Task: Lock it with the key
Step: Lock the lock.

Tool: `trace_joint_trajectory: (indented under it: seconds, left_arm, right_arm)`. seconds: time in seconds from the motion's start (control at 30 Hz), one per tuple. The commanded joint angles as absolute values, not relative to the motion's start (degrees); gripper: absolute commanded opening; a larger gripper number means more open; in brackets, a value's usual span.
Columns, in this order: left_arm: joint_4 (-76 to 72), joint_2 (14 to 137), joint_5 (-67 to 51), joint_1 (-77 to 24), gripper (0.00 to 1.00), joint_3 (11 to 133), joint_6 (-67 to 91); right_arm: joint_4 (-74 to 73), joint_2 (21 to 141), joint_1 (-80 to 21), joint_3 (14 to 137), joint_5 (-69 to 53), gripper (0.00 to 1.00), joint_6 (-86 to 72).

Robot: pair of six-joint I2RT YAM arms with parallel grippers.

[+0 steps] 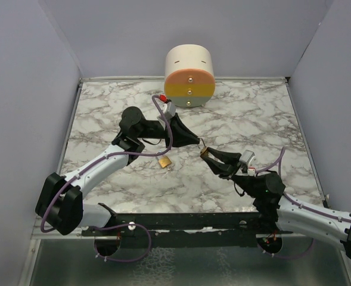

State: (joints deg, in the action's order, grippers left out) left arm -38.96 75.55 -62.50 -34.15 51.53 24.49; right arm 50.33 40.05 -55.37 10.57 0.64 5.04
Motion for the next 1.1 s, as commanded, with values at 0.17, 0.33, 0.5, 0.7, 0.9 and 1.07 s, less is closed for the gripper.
trace_joint_trajectory:
  seconds: [0.17,0.33,0.5,0.7,0.9,1.07]
  left_arm:
    - [-40.14,75.38,-58.30,-34.71,0.00,53.97,33.62]
    - [-40.16,74.60,-55.86,-35.13,0.00,53.32,35.49]
    - [-40.05,73.79,-53.81,-35.83,0.00,52.30,35.68]
    - [-39.77,73.81,-51.88,-36.81,0.00,51.41,35.79]
    - [-39.72,73.91,-50.52,-37.65,0.00,50.46,34.65]
    - [-39.59,73.92,-49.53,-38.38,0.00,50.13,34.38]
  right_arm:
    - [48.54,43.63,-55.27,17.58,3.96,0.01,12.84]
    - [49.39,45.47,-55.36,18.19,6.04,0.01,16.20]
    - [50.65,45.38,-55.37,18.02,7.89,0.01,17.75]
    - [51.35,45.52,-55.30,18.63,10.00,0.01,19.01]
    - [51.75,44.80,-55.32,19.07,10.45,0.01,18.68]
    - [52.69,44.44,-55.33,19.29,11.52,0.01,18.52]
